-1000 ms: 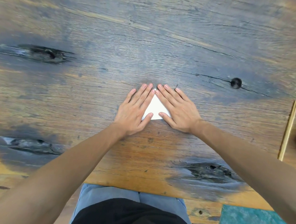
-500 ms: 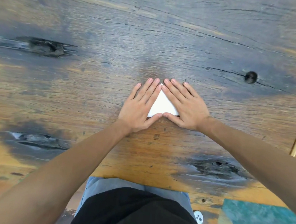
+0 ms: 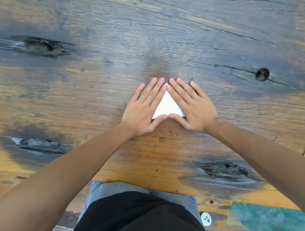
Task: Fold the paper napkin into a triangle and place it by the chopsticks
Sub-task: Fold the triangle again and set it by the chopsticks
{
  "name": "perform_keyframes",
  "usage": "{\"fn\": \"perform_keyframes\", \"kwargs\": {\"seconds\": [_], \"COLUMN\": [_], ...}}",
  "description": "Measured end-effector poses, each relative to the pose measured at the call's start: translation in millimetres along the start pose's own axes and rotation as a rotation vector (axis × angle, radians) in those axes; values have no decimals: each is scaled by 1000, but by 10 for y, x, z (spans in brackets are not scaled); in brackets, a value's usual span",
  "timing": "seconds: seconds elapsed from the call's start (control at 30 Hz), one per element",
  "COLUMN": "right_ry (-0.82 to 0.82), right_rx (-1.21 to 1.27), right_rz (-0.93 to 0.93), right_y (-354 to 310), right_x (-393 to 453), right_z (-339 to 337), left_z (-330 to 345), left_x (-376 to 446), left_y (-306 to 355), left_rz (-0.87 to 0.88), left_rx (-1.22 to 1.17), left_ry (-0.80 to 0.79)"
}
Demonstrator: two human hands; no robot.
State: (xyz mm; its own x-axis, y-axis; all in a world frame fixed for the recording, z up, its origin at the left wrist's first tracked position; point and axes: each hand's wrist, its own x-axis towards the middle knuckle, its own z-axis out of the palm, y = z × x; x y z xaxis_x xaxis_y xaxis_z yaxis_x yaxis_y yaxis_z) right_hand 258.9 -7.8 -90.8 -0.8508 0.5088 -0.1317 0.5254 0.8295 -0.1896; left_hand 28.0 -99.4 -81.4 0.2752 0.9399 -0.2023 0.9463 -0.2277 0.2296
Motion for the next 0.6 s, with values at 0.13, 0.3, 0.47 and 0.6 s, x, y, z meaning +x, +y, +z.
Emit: {"fn": "perform_keyframes", "kwargs": {"seconds": [0.13, 0.3, 0.47, 0.6], "right_ry": [-14, -2, -98, 26], "right_rx": [19, 17, 134, 533], "right_rz": [-4, 12, 29, 284], "right_y": [-11, -12, -50, -164], "right_x": [34, 25, 33, 3], "right_z": [-36, -38, -265, -497], "left_z": [-10, 5, -209, -532], "left_x": [15, 20, -1, 23], "left_y": [1, -15, 45, 47], "left_rz": [7, 3, -14, -101], "left_rx": [-1, 12, -56, -451], "left_ry": [3, 0, -105, -104]}}
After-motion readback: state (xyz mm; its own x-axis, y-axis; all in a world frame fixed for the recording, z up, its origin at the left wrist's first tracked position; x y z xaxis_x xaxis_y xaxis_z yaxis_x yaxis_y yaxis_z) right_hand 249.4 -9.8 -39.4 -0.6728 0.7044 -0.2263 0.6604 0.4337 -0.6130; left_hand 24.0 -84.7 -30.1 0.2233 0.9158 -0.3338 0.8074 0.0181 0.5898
